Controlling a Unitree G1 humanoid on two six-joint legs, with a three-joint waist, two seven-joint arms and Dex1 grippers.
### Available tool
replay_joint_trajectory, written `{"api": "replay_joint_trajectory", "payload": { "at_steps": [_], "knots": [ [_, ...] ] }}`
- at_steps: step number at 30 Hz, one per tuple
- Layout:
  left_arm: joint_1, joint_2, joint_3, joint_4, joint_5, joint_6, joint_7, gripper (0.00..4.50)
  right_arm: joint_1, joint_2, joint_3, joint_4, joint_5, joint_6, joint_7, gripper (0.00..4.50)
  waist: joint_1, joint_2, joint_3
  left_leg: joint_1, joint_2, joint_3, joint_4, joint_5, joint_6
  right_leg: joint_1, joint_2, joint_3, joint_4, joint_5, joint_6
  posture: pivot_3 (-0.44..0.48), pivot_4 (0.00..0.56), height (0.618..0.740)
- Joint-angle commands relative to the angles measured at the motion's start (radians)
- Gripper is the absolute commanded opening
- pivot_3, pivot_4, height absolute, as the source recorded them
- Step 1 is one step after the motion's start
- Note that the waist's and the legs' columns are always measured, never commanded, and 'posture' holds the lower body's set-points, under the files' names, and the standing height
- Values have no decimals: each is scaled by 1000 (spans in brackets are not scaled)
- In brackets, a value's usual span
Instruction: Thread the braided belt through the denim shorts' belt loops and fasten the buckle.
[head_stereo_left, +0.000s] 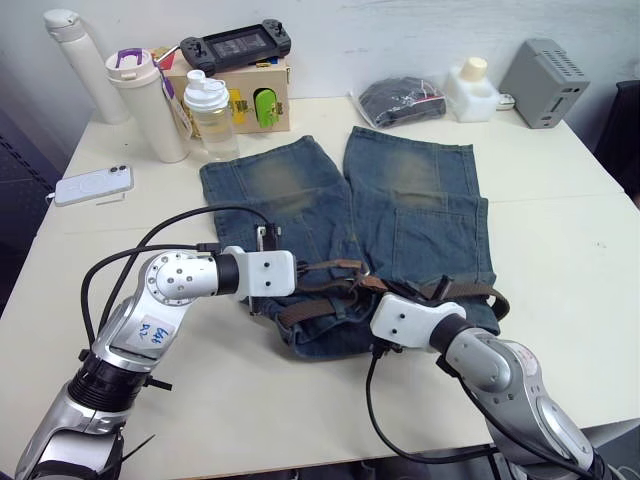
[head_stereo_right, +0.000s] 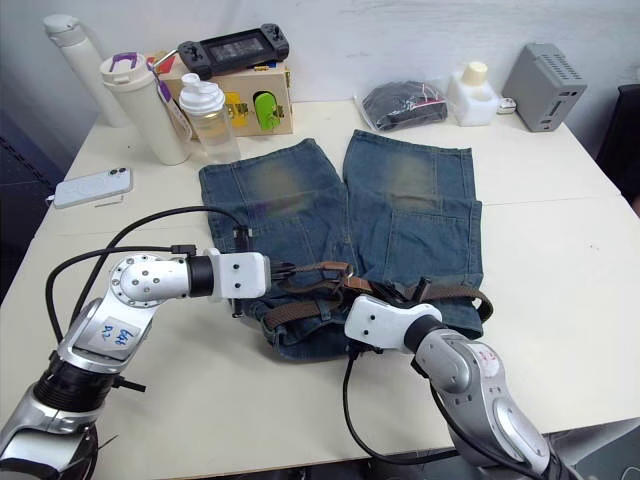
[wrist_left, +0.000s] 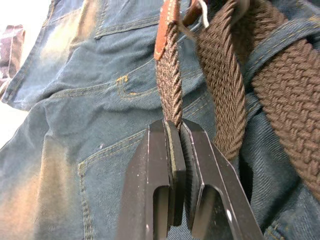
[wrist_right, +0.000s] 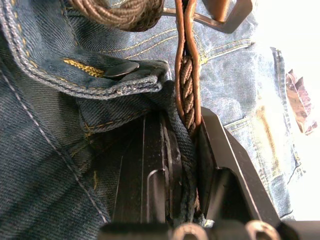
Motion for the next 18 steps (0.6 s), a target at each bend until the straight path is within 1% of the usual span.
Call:
{"api": "replay_joint_trajectory", "payload": {
  "at_steps": [1, 8, 18],
  "knots": [
    [-18, 22, -4, -12, 9, -46, -22, 0, -10, 14, -13, -31, -13, -28, 12, 94, 0, 0, 0, 0, 0, 0, 0, 0, 0, 0, 1, 0, 0, 0, 0, 0, 150, 690],
    [-17, 51, 13, 17, 13, -84, -42, 0, -3, 38, -31, -34, -19, -19, 23, 94, 0, 0, 0, 0, 0, 0, 0, 0, 0, 0, 2, 0, 0, 0, 0, 0, 150, 690],
    [-20, 57, 20, 23, 18, -103, -50, 0, -1, 56, -34, -27, -28, -24, 31, 94, -1, 0, 0, 0, 0, 0, 1, 0, 0, 0, 3, 0, 1, 0, 0, 0, 150, 690]
  ]
}}
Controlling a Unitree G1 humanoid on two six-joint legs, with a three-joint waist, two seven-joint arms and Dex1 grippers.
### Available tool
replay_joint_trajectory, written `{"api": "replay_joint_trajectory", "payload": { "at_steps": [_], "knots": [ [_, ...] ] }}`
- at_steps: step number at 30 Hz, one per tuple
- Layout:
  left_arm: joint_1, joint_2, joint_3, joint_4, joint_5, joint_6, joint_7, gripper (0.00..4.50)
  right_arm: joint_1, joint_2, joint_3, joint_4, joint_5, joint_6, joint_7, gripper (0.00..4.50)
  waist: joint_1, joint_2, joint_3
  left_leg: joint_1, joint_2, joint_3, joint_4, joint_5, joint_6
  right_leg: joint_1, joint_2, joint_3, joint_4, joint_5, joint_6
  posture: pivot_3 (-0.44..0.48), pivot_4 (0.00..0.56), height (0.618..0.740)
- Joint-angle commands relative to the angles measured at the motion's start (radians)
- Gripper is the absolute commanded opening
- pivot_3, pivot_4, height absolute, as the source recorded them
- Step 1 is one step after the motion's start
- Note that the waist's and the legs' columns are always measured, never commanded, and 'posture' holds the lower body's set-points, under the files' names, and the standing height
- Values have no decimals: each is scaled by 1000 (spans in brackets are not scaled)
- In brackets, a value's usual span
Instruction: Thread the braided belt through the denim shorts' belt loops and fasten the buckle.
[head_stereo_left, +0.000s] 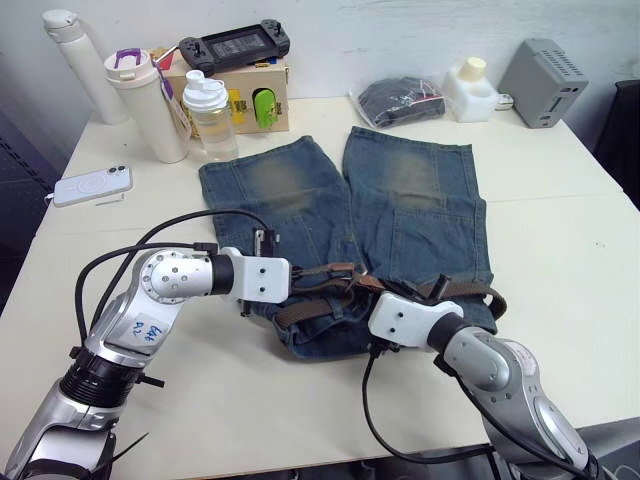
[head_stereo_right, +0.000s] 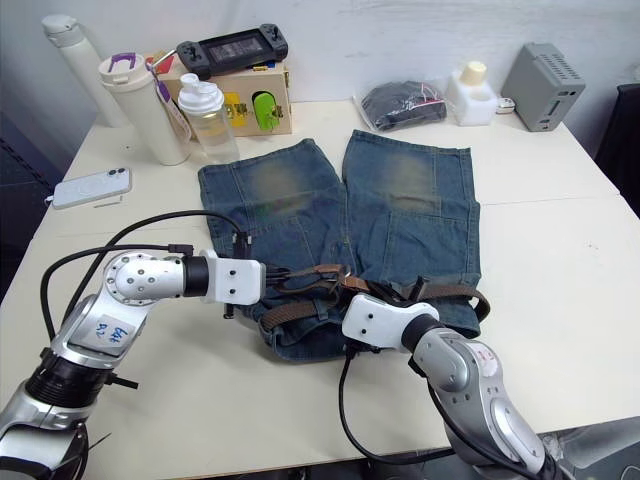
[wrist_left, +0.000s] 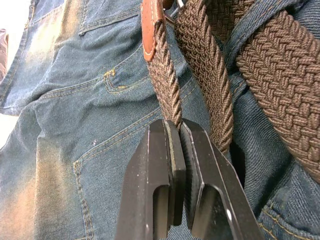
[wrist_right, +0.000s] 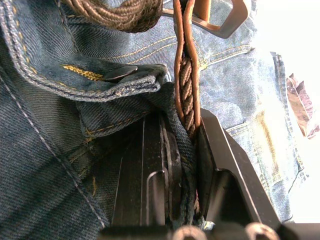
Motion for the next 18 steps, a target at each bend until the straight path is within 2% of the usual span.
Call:
{"api": "replay_joint_trajectory", "payload": {
  "at_steps": [1, 18],
  "knots": [
    [-14, 16, 17, -24, -2, -17, -6, 0, -2, 9, -14, -27, -15, -23, 2, 94, 0, 0, 0, 0, 0, 0, 0, 0, 0, 0, 0, 0, 0, 0, 0, 0, 150, 690],
    [-58, 39, 17, -31, -19, -70, -60, 0, 0, 16, -14, -24, -23, -25, 21, 94, 0, 0, 0, 0, 0, 0, 1, 0, 0, 0, 0, 0, 2, 0, 0, 0, 150, 690]
  ]
}}
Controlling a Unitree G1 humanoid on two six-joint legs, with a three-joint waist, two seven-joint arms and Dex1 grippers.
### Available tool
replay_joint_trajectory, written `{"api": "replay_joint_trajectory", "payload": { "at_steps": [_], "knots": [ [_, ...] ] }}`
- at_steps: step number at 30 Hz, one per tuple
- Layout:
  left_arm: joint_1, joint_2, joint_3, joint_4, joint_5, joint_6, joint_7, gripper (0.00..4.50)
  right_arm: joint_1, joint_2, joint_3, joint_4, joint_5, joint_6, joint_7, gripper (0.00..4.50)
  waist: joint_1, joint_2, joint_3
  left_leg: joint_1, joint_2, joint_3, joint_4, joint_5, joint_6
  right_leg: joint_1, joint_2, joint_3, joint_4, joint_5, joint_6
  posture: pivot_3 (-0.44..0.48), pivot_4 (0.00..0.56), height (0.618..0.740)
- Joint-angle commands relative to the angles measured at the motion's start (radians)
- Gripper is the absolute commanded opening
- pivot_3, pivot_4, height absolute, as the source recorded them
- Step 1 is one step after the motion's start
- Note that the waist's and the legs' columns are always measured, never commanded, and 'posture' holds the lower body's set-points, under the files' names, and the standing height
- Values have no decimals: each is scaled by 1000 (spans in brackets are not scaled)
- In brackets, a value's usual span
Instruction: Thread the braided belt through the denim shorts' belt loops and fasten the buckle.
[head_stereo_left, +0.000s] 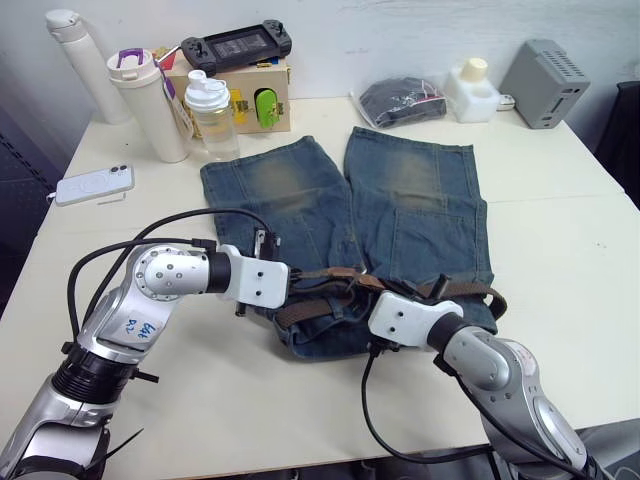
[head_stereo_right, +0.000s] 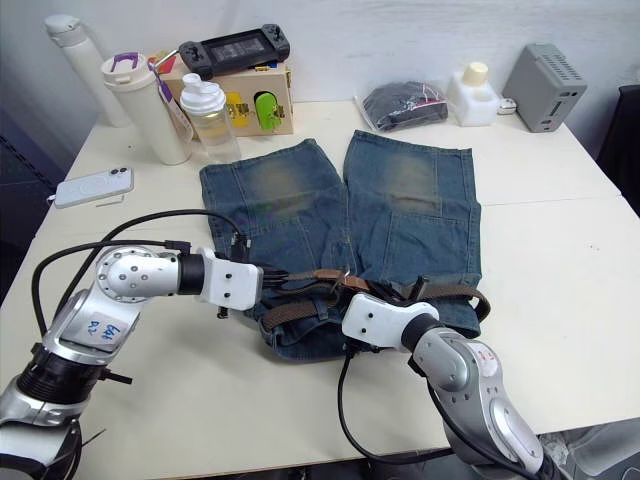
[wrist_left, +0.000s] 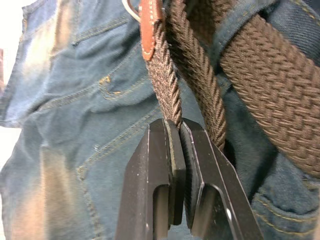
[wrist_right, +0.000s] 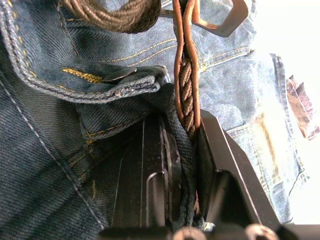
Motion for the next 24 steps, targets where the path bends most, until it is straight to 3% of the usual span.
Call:
{"api": "replay_joint_trajectory", "payload": {
  "at_steps": [1, 17, 24],
  "knots": [
    [-28, 4, 12, -25, -13, -20, -7, 0, -3, 7, -9, -24, -13, -25, 5, 94, 0, 0, 0, 0, 0, 0, 0, 0, 0, 0, 0, 0, 0, 0, 0, 0, 150, 690],
    [-70, -80, -52, 17, 0, -44, -14, 0, -10, 13, -6, -22, -34, -39, 24, 94, 0, 0, 0, 0, 0, 0, 1, 0, 0, 0, 0, 0, 2, 0, 0, 0, 150, 690],
    [-126, -243, -134, 84, 20, -8, 29, 0, 1, 7, -3, -18, -32, -54, 41, 94, 4, -1, 0, 0, -1, 0, 3, 0, 1, 0, 0, 0, 3, 0, 0, 0, 150, 690]
  ]
}}
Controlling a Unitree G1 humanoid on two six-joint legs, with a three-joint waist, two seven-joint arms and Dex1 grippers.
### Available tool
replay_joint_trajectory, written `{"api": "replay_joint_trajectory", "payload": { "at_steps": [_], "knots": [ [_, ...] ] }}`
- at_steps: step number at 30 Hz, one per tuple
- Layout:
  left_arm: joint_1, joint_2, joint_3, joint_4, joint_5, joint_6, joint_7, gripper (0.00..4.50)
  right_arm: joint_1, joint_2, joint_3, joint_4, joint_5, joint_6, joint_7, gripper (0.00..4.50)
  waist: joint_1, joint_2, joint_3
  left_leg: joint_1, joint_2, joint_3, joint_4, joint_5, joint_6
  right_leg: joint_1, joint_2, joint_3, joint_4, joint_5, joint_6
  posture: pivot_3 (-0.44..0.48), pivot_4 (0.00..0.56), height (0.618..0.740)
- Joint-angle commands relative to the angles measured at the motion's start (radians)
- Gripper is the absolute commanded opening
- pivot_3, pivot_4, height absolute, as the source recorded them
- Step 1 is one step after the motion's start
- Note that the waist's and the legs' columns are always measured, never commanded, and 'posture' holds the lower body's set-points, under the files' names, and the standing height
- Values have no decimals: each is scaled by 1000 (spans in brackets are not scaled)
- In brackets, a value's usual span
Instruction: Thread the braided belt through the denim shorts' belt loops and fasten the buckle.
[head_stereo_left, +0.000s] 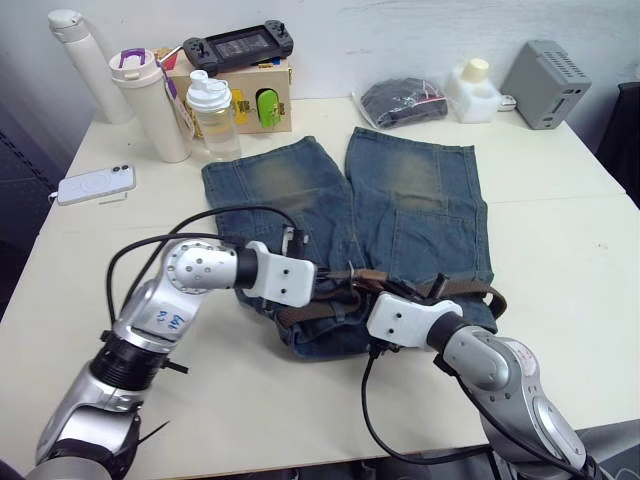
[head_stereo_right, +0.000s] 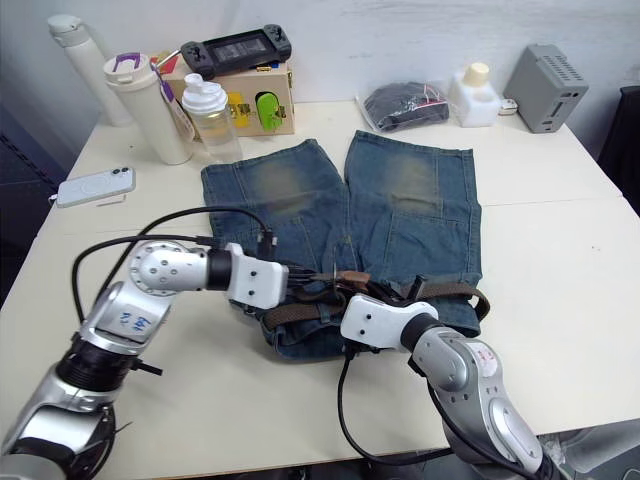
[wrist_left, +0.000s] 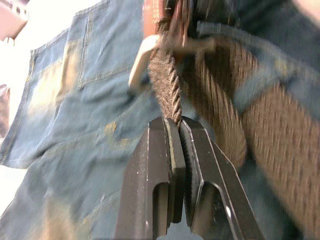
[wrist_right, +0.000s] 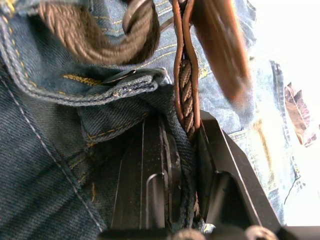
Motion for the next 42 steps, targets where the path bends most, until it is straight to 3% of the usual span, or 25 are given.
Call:
{"api": "replay_joint_trajectory", "payload": {
  "at_steps": [1, 7, 16, 19, 23, 31, 38, 41, 42],
  "knots": [
    [-61, -86, -57, 35, 16, 3, 31, 0, 1, 2, -2, -23, 3, -32, 17, 94, 1, 0, 0, 0, 0, 0, 1, 0, 0, 0, 0, 0, 0, 0, 0, 0, 150, 690],
    [-98, -184, -100, 126, 34, -12, 55, 0, 61, 18, -54, -52, 68, 79, 92, 94, -1, 0, 0, 0, -1, 0, 1, 0, 0, 0, 0, -1, 1, 0, 0, 0, 150, 690],
    [-73, -220, -120, 191, 38, -34, 66, 0, 54, 6, -354, -253, 369, 410, 299, 4395, 2, 0, 0, -1, -3, -2, 4, 0, 3, 1, -3, 0, 2, 0, 0, 0, 150, 690],
    [-74, -225, -124, 211, 42, -47, 70, 0, 32, -46, -504, -306, 498, 515, 397, 4395, 3, 0, 0, -1, -3, -3, 5, -1, 4, 2, -4, 0, 2, 0, 0, 0, 150, 690],
    [-75, -232, -126, 215, 43, -50, 70, 0, -18, -105, -590, -287, 587, 554, 389, 4395, 2, 0, 0, -1, -4, -3, 6, -1, 5, 2, -5, 0, 2, 0, 1, 0, 150, 690],
    [-81, -235, -133, 215, 53, -66, 73, 0, -69, -264, -383, -157, 469, 238, 188, 4395, 3, 0, 0, -1, -5, -3, 6, -1, 5, 2, -6, 0, 2, 1, 2, 0, 150, 690],
    [-83, -237, -133, 205, 58, -63, 76, 0, -70, -306, -239, -111, 394, 151, 121, 4395, 3, 0, 0, -2, -5, -3, 9, -1, 5, 2, -7, 0, 2, 1, 3, 0, 150, 690],
    [-83, -237, -132, 202, 59, -60, 78, 0, -72, -311, -220, -97, 377, 142, 109, 3648, 3, 0, 0, -3, -5, -3, 10, -1, 5, 2, -7, 0, 2, 2, 3, 0, 150, 690],
    [-82, -236, -131, 200, 60, -60, 78, 0, -71, -313, -216, -94, 374, 141, 109, 3098, 3, 0, 0, -3, -5, -3, 10, -1, 5, 2, -7, 0, 2, 2, 3, 0, 150, 690]
  ]
}}
